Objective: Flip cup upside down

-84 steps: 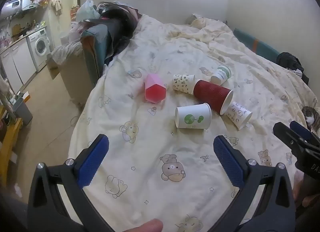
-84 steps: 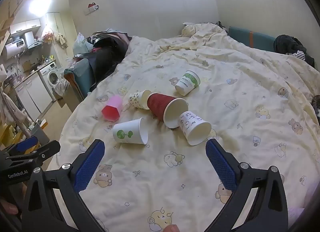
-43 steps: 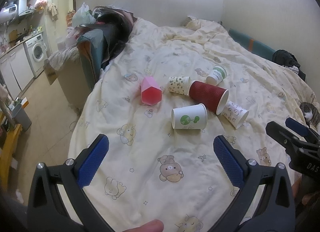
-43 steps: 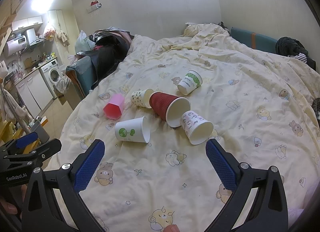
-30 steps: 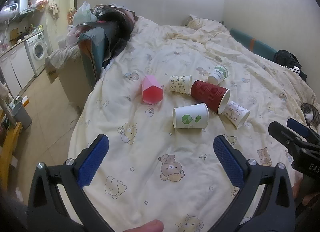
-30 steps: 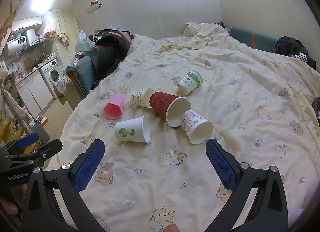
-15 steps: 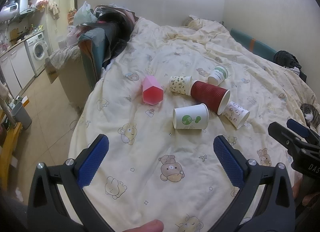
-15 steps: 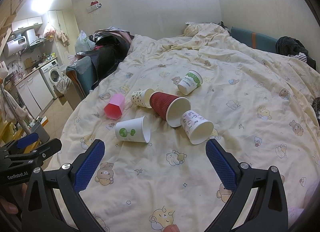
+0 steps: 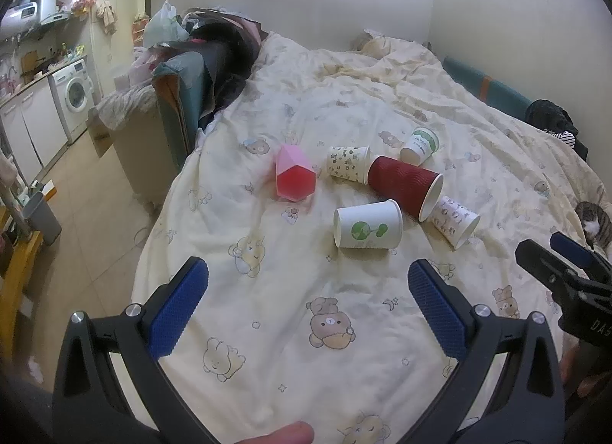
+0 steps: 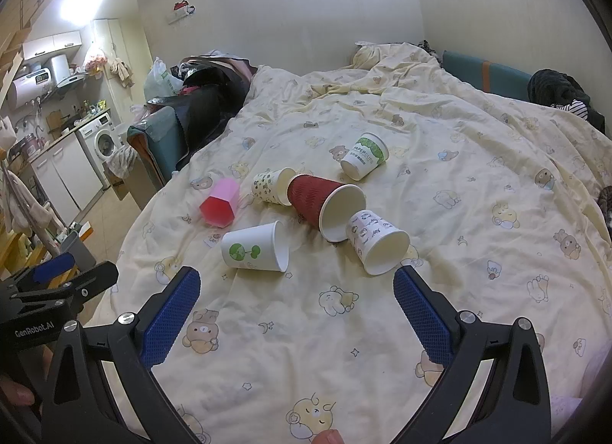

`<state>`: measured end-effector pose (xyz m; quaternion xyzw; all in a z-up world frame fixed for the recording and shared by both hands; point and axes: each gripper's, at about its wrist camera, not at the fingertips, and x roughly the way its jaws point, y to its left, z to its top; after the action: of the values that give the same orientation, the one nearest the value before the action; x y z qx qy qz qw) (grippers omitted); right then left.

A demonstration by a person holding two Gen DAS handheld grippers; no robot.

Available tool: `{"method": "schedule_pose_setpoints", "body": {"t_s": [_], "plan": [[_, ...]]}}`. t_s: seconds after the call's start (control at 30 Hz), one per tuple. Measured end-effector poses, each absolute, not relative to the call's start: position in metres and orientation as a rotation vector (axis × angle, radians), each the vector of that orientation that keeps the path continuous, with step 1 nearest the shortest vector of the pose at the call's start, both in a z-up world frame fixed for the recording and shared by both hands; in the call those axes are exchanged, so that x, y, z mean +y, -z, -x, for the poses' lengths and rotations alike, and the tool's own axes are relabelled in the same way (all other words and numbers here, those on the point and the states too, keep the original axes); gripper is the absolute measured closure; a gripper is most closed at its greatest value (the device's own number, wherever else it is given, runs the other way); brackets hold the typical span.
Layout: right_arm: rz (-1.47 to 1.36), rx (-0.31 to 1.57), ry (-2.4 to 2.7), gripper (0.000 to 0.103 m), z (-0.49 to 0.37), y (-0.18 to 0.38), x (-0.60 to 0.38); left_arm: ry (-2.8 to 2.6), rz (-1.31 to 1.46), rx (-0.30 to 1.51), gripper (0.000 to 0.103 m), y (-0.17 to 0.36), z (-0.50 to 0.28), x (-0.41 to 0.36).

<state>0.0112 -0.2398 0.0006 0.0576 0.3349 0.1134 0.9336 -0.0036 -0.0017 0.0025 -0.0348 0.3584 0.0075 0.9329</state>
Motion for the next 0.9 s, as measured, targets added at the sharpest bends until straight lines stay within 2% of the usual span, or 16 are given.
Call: {"method": "schedule_pose_setpoints", "body": {"t_s": [0.53, 0.9], "plan": [[-0.119, 0.721, -0.228, 0.000, -0.016, 0.006, -0.242, -0.011, 0.071, 0.752, 0.000, -0.005, -0.001, -0.003], [-0.040, 0.798, -0.198, 0.000, -0.068, -0.004, -0.254, -0.030, 0.080, 0.823, 0.000, -0.015, -0.082, 0.005]]}}
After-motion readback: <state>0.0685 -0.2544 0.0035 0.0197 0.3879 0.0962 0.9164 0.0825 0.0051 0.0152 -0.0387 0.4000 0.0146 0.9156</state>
